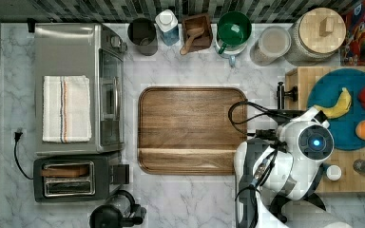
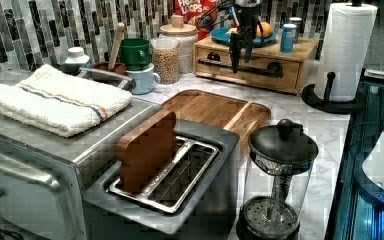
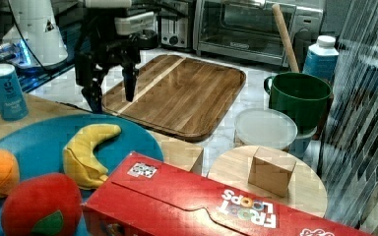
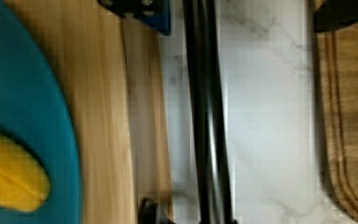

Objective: Open the drawer.

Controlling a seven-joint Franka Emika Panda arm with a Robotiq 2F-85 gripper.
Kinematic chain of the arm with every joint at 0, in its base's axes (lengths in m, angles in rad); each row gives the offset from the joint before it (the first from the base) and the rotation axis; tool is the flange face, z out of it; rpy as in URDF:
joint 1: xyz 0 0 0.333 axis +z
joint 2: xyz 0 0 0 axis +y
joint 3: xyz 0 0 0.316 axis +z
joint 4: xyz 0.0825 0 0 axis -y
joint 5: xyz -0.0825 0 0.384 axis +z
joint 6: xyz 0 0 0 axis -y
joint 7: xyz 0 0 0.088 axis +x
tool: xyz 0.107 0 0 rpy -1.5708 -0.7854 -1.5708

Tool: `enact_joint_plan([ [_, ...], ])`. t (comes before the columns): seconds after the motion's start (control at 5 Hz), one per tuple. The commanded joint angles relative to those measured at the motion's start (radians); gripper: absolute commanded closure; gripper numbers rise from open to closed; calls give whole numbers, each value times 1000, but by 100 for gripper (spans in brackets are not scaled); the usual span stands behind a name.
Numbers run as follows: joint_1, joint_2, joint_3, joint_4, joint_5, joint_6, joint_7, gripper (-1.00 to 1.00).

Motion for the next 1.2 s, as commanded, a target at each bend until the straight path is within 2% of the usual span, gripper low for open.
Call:
enact_joint_plan([
  [0.2, 14, 66, 17, 18, 10, 114, 12, -100],
  [0.4, 35, 83, 33, 23, 26, 135, 53, -100],
  [0.6, 78, 92, 56, 42, 14, 96, 108, -100],
  [0.8, 108, 120, 99, 35, 74, 150, 90, -100],
  [1.0, 170, 120, 121, 15, 75, 168, 176, -100],
  [1.2, 169, 141, 173, -2, 140, 183, 132, -100],
])
